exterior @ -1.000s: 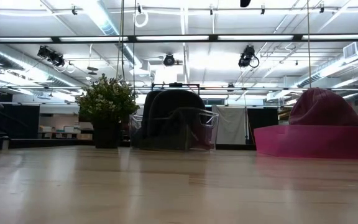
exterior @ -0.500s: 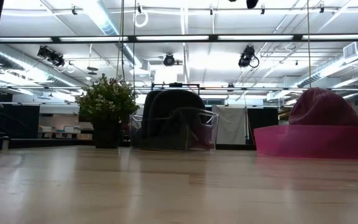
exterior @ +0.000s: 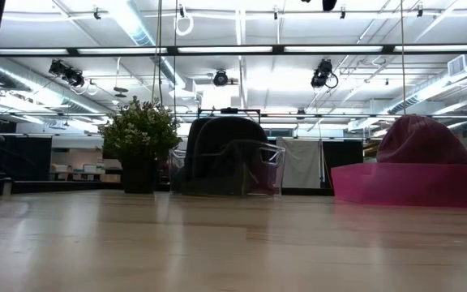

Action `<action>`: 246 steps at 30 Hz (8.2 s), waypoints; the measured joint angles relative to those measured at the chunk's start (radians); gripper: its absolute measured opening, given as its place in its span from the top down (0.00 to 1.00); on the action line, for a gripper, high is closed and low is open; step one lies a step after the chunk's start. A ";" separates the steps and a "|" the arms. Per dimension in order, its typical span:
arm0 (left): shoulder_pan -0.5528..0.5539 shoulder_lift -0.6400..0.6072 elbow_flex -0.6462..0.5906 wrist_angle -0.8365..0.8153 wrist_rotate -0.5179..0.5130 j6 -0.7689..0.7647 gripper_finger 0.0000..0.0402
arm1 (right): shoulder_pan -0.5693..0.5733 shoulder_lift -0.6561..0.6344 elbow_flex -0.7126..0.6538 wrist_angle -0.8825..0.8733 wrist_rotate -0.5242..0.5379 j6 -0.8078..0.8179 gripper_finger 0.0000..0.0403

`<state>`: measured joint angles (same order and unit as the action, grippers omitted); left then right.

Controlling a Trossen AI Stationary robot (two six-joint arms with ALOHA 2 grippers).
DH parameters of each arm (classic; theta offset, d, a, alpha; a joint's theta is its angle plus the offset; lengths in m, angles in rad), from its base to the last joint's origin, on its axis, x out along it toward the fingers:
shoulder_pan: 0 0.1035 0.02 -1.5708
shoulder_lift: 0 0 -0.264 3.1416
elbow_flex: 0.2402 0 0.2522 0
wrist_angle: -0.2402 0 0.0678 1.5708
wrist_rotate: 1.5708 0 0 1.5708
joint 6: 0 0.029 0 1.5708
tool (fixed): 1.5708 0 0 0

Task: Pick & Place hat
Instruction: Put the black cap into the transparent bin

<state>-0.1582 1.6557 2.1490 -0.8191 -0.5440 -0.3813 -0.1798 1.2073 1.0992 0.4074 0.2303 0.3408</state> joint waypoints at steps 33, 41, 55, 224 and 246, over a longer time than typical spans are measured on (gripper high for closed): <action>0.000 -0.002 0.000 -0.006 -0.031 0.000 0.97 | 0.000 -0.213 0.000 -0.322 -0.218 -0.091 0.43; 0.000 -0.002 0.000 0.009 -0.002 0.000 0.97 | 0.000 -0.176 0.000 -0.239 -0.022 -0.107 0.55; 0.006 -0.002 0.000 0.036 -0.003 0.001 0.97 | 0.000 -0.097 0.000 -0.156 0.018 -0.086 0.58; 0.566 0.502 0.173 -0.725 0.576 0.037 0.97 | -0.028 -0.322 -0.053 -0.805 0.040 -0.069 0.39; 0.519 0.513 0.101 -0.745 0.488 0.060 0.96 | -0.028 -0.322 -0.053 -0.814 0.040 -0.057 0.39</action>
<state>0.3604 2.1689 2.2496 -1.5637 -0.0559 -0.3214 -0.2077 0.8852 1.0458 -0.4065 0.2703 0.2836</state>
